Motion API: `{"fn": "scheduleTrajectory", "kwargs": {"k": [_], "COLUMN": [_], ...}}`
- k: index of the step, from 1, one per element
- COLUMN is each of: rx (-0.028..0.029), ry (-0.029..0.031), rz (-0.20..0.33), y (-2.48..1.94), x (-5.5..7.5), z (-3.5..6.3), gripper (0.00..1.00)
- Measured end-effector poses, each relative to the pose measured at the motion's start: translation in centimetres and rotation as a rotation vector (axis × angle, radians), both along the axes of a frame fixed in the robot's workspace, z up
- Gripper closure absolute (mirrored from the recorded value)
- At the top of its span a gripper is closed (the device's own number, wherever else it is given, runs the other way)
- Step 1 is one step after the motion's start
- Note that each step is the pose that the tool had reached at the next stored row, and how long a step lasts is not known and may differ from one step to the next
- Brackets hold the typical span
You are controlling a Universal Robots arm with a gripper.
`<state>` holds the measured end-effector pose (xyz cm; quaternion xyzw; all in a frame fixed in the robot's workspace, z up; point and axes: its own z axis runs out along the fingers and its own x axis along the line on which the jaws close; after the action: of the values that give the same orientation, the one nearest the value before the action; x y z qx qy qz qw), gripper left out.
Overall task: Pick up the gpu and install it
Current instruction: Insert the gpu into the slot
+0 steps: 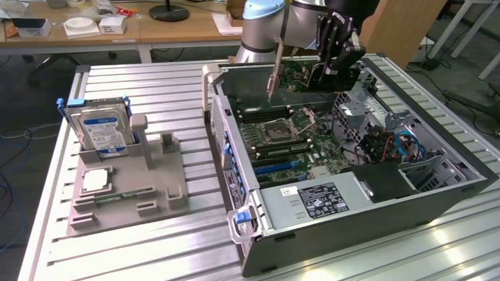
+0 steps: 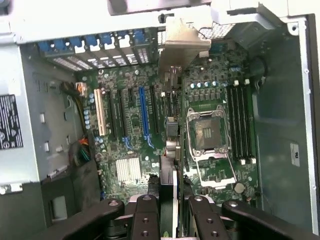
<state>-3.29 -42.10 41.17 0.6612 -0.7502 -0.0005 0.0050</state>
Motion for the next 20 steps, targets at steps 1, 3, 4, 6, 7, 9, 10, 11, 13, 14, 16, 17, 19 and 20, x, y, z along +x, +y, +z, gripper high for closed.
{"fn": "scheduleTrajectory", "kwargs": {"k": [1, 3, 4, 6, 7, 9, 10, 11, 13, 14, 16, 17, 19, 20], "rx": [0.0000, 0.0002, 0.0001, -0.0002, -0.0003, -0.0006, -0.0005, -0.0006, -0.0007, -0.0007, -0.0006, -0.0007, -0.0008, -0.0009], "ry": [-0.0017, -0.0084, -0.0143, -0.0265, -0.0293, -0.0313, -0.0314, -0.0315, -0.0315, -0.0314, -0.0314, -0.0315, -0.0314, -0.0314], "rz": [0.015, 0.043, 0.050, 0.052, 0.050, 0.037, 0.031, 0.028, 0.028, 0.029, 0.030, 0.030, 0.030, 0.030], "y": [0.00, 0.00, 0.00, 0.00, 0.01, 0.02, 0.02, 0.02, 0.02, 0.02, 0.02, 0.02, 0.02, 0.02], "x": [0.0, 0.0, 0.0, 0.0, 0.0, 0.0, 0.0, 0.0, 0.0, 0.0, 0.0, 0.0, 0.0, 0.0], "z": [-0.02, -0.10, -0.14, -0.25, -0.31, -0.43, -0.50, -0.60, -0.91, -1.06, -1.35, -1.47, -1.69, -1.76], "gripper": [0.73, 0.73, 0.73, 0.73, 0.73, 0.73, 0.73, 0.73, 0.73, 0.73, 0.73, 0.73, 0.73, 0.73]}}
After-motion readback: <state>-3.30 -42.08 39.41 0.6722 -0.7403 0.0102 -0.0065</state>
